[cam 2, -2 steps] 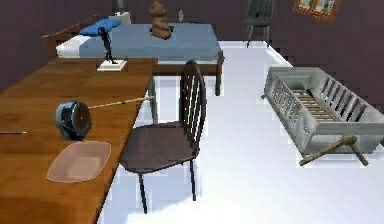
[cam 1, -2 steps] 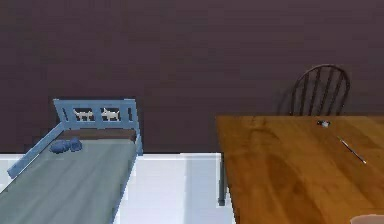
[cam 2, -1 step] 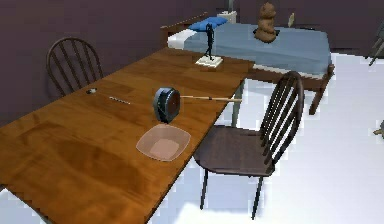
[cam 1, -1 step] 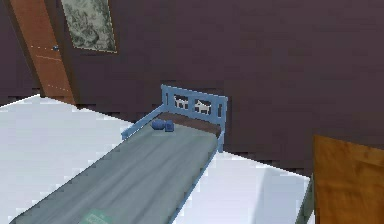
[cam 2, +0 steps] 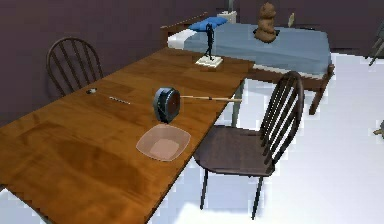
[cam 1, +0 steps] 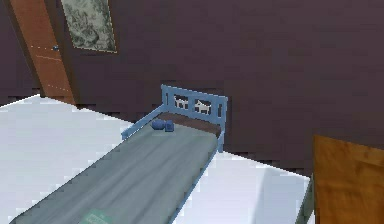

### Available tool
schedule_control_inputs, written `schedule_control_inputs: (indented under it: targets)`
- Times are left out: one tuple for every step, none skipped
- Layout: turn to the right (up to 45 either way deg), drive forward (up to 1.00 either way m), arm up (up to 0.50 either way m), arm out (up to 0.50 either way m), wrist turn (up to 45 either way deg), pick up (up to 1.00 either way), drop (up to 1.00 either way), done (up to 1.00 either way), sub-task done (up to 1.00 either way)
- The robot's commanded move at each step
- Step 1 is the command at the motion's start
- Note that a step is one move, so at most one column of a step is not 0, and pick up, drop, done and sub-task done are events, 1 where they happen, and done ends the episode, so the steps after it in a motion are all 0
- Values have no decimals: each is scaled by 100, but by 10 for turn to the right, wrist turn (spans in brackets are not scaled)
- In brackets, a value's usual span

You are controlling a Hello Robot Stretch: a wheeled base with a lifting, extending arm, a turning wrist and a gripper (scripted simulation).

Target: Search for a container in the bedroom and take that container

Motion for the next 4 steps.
schedule_control_inputs:
  targets:
    - [0, 0, 38, 0, 0, 0, 0, 0, 0]
    - [0, 0, 0, 24, 0, 0, 0, 0, 0]
    - [0, 0, 0, 0, 450, 0, 0, 0, 0]
    - [0, 0, 0, 0, 450, 0, 0, 0, 0]
